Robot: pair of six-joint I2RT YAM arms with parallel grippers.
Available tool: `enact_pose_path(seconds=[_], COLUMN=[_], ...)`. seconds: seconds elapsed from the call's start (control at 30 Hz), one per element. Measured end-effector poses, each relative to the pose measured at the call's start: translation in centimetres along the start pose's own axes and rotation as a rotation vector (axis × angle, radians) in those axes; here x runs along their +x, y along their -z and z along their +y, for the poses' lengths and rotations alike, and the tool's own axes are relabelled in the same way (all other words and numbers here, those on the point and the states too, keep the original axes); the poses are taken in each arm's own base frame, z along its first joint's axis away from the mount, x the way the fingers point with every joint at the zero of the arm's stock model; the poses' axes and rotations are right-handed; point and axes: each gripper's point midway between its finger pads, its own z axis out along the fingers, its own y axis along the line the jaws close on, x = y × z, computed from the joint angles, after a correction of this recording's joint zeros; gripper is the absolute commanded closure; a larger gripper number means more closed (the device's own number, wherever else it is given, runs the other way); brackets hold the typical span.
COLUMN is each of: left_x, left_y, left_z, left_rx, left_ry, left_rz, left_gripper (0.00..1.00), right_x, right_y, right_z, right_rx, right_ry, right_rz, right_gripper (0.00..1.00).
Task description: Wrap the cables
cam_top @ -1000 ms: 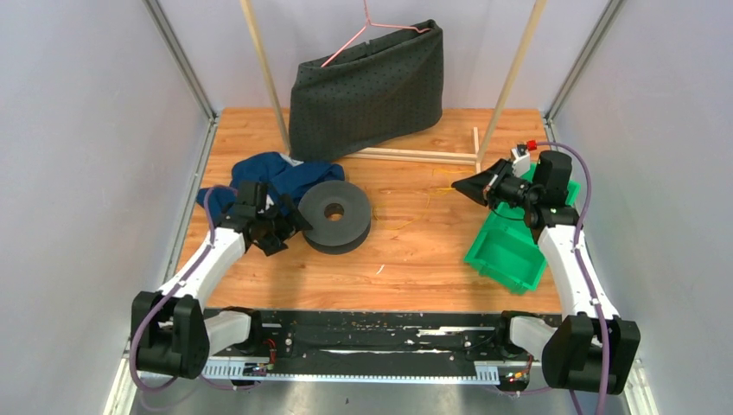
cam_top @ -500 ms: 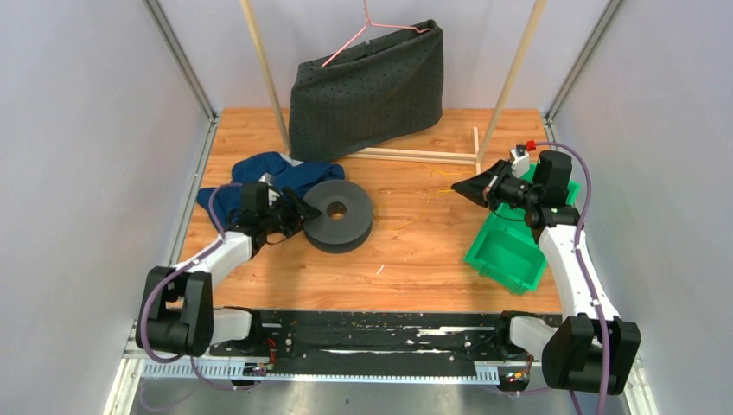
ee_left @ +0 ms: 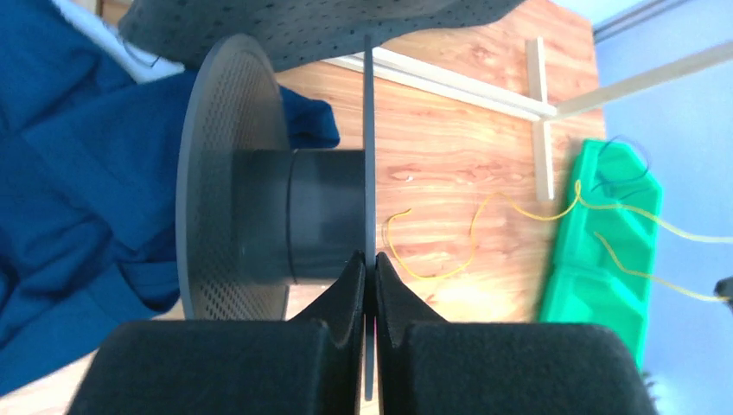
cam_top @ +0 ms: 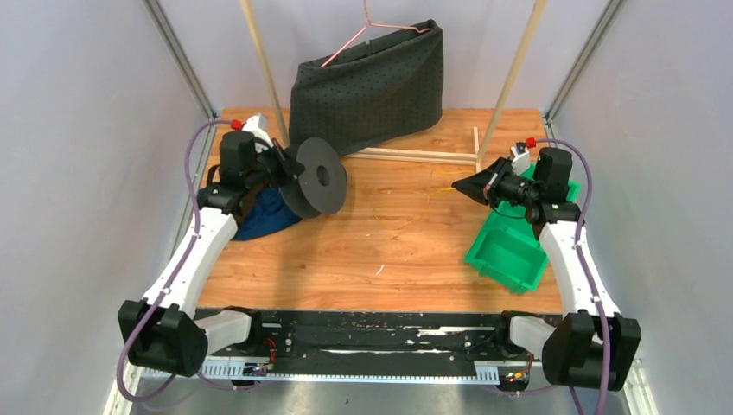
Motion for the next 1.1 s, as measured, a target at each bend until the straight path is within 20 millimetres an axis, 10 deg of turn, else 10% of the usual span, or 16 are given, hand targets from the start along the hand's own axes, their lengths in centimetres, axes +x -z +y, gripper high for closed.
enact_pose_path(seconds=[0.6, 0.9, 1.1], left_x=[5.5, 8.0, 8.1], left_y=[-2.5, -6.3, -7.6], left_z=[-7.9, -7.6, -8.6], left_rx=[0.015, 0.149, 0.193], left_ry=[-0.675, -0.968, -1.006], left_rz=[0.023, 0.033, 0.031], left_gripper=[1.00, 0.99, 0.59], right_x=[-0.9, -0.7, -0.5], right_y=[-0.5, -0.2, 0.0], right_z=[-0.3, -0.1, 0.0], right_rx=[0.021, 0.023, 0.023], right_ry=[0.000, 0.011, 0.019], right_rz=[-0.002, -0.007, -0.007], right_gripper=[0.99, 0.99, 0.99])
